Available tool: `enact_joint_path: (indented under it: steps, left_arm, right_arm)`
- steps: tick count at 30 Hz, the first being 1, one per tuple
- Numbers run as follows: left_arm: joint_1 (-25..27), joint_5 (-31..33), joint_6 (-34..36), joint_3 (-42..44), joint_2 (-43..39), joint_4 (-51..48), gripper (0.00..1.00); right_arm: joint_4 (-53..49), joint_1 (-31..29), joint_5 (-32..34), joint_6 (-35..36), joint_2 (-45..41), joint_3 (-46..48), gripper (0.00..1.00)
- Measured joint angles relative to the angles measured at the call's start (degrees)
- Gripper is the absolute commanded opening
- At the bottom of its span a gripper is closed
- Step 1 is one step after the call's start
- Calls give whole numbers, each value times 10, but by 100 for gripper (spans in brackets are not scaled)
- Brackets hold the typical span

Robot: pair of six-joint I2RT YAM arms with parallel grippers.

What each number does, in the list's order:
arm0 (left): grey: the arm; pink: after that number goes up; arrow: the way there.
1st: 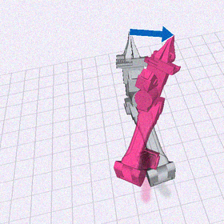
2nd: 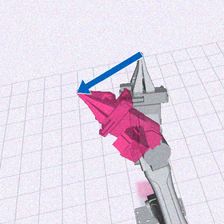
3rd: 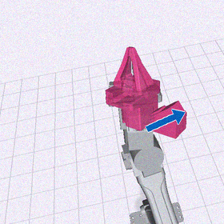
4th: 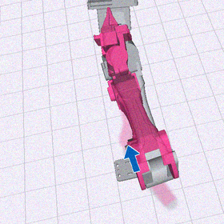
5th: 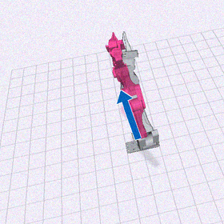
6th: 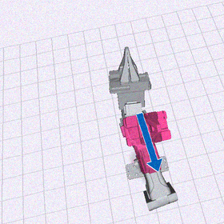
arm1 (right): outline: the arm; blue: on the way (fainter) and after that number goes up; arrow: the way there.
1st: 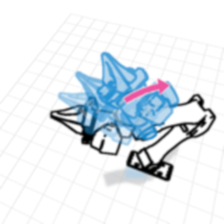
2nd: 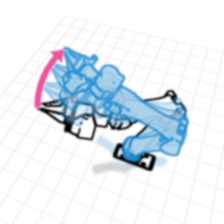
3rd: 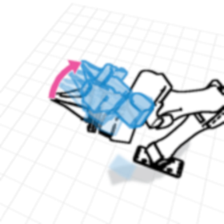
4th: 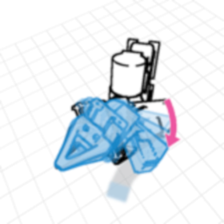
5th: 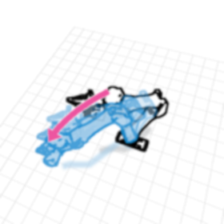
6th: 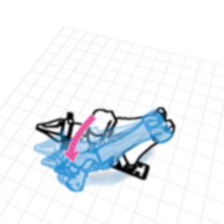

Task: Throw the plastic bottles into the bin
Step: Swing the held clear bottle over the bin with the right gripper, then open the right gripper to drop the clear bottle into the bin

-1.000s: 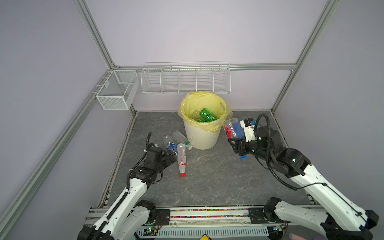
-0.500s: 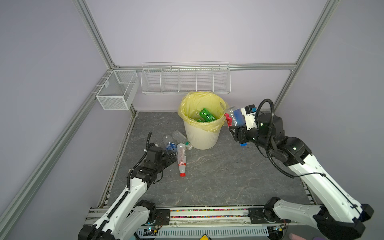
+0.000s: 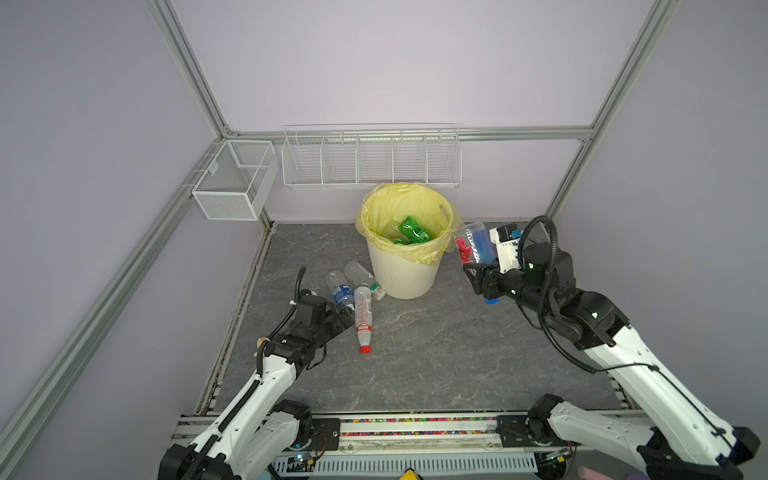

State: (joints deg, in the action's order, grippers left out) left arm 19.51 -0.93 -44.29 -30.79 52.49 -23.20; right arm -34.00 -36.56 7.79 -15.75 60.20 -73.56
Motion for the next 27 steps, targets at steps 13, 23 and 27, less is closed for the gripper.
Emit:
enact_joint_path:
  steps: [13, 23, 27]
  left_arm:
    - [0, 0, 0, 15, 9, 16, 100]
    - [0, 0, 0, 31, -38, 8, 100]
    - [0, 0, 0, 31, -37, 8, 100]
  right_arm:
    - [14, 10, -31, 28, 401, -450, 88]
    - [24, 13, -41, 29, 312, -345, 88]
    - [61, 13, -45, 25, 212, -256, 88]
